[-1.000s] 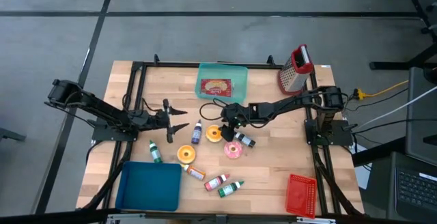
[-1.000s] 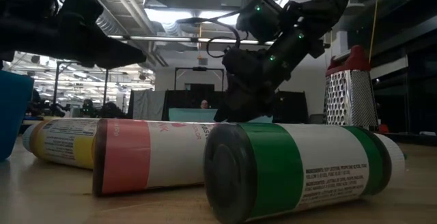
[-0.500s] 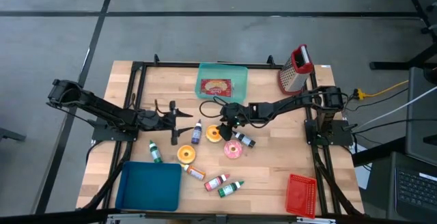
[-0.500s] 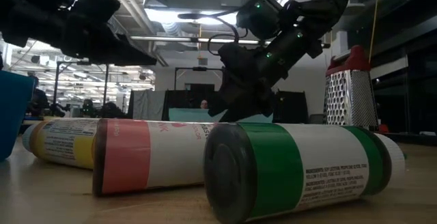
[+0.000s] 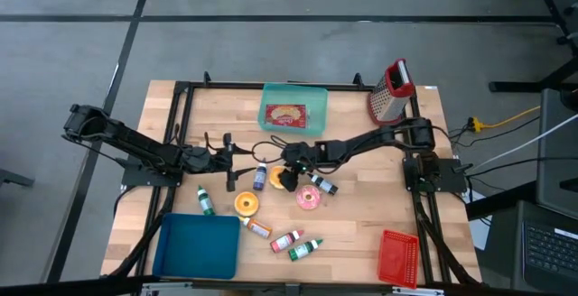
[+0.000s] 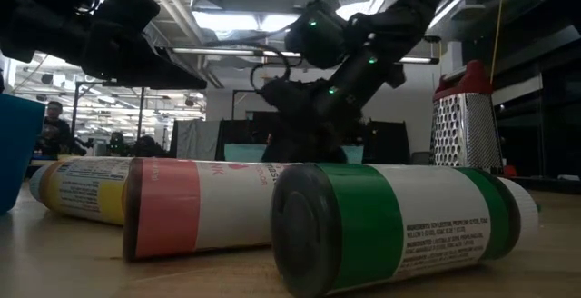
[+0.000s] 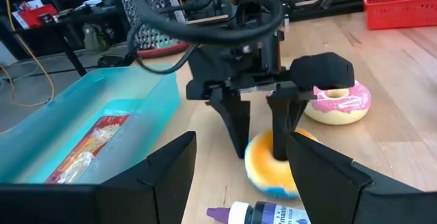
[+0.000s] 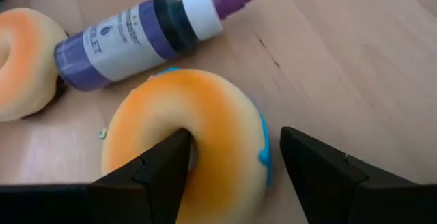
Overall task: Pick & Place Food Item
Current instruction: Put the blue donut into the red bin
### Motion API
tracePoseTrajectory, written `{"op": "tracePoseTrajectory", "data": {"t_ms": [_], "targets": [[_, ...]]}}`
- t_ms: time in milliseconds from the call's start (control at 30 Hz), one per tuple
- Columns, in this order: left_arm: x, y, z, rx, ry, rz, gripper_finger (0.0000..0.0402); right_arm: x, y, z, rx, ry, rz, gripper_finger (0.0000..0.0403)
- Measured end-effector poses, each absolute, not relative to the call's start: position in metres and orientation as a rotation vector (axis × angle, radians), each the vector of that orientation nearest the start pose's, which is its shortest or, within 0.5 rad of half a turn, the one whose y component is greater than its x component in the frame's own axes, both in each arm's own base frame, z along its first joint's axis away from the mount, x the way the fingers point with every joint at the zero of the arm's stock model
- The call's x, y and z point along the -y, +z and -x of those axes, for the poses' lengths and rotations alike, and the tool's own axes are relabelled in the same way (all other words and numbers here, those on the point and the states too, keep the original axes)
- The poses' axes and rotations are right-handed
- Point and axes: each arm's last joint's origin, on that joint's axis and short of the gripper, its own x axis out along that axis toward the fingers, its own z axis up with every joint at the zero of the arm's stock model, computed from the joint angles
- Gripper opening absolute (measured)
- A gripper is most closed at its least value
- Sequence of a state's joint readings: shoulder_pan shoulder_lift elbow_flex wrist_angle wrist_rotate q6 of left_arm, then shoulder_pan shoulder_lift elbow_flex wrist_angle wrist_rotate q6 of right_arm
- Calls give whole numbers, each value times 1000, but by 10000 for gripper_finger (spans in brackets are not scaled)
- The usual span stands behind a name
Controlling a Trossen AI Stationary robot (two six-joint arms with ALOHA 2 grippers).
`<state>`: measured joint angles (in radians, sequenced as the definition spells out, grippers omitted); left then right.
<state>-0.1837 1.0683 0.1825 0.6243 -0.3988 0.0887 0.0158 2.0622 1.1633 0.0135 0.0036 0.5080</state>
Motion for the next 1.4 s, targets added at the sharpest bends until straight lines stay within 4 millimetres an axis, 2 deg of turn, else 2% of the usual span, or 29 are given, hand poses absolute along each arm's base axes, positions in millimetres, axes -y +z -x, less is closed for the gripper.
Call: {"op": "tracePoseTrajectory", "data": {"t_ms": [100,167,233,400,433,567,667,867,1033,1200,1400], "targets": [[23,159,-184,-260,203,-158,226,-6,110,-412,-872,-216,-441,223],[23,158,-184,-263,203,-159,226,-6,113,-415,-874,-213,-429,200],[22,155,-182,-272,203,-161,226,-6,118,-420,-887,-197,-414,161],[22,154,-182,-274,204,-155,226,-7,135,-430,-890,-163,-346,26],[22,154,-182,-274,204,-155,226,-8,137,-431,-896,-157,-336,18],[22,154,-182,-275,203,-159,226,-10,160,-432,-913,-143,-317,30],[22,154,-182,-270,201,-159,226,-16,180,-421,-949,-147,-277,18],[23,155,-182,-262,193,-163,226,-37,236,-381,-995,-206,-215,12],[23,156,-182,-248,182,-159,226,-71,274,-326,-1083,-355,-237,12],[24,159,-183,-222,166,-151,226,-113,289,-275,-1147,-526,-328,12],[24,162,-184,-191,165,-167,226,-158,285,-233,-1217,-646,-463,12]]}}
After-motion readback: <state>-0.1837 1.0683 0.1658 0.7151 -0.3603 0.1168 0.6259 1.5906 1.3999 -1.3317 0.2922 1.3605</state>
